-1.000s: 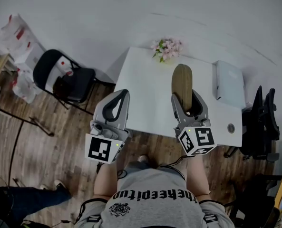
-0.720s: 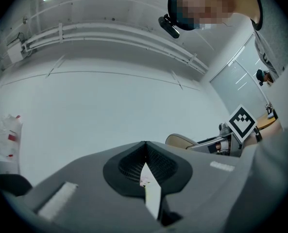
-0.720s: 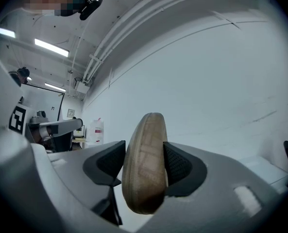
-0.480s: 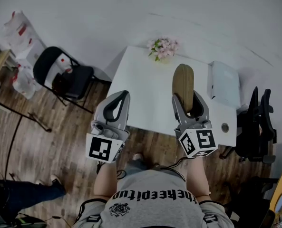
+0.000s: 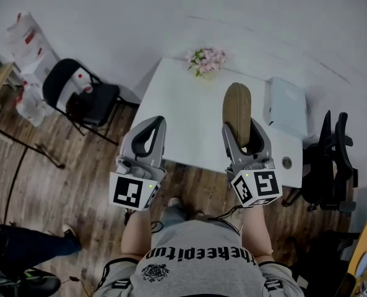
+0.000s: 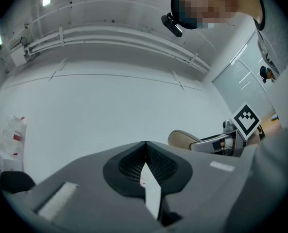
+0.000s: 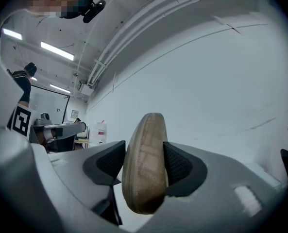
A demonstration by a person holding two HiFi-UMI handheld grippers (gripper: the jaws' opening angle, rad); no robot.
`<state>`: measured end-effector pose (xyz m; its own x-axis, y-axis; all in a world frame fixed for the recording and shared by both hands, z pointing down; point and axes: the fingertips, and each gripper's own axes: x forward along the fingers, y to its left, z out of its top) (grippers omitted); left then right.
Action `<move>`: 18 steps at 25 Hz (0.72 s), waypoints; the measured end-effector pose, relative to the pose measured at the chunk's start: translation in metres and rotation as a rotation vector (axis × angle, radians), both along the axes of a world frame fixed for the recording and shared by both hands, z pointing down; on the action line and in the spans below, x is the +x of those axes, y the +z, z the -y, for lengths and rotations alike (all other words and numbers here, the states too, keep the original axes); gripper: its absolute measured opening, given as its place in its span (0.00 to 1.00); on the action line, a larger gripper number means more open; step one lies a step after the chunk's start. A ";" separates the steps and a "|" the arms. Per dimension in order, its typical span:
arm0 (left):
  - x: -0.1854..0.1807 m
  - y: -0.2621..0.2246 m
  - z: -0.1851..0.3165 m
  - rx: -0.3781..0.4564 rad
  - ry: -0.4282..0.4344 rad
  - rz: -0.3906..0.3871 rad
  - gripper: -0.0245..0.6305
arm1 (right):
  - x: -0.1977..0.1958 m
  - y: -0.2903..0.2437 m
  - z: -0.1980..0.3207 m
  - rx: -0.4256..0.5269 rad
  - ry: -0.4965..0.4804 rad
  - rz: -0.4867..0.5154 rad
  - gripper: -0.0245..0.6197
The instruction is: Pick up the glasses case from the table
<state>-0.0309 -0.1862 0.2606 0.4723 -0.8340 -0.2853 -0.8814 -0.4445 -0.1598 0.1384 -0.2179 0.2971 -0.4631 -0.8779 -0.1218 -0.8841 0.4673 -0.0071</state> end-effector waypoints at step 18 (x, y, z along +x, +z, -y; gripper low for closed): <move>0.009 0.000 -0.024 -0.002 -0.033 0.005 0.06 | 0.007 -0.002 -0.018 0.024 -0.027 -0.009 0.41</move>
<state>-0.0218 -0.1624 0.2603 0.4462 -0.8496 -0.2812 -0.8947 -0.4158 -0.1631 0.1456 -0.1994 0.2950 -0.4878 -0.8620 -0.1381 -0.8711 0.4910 0.0118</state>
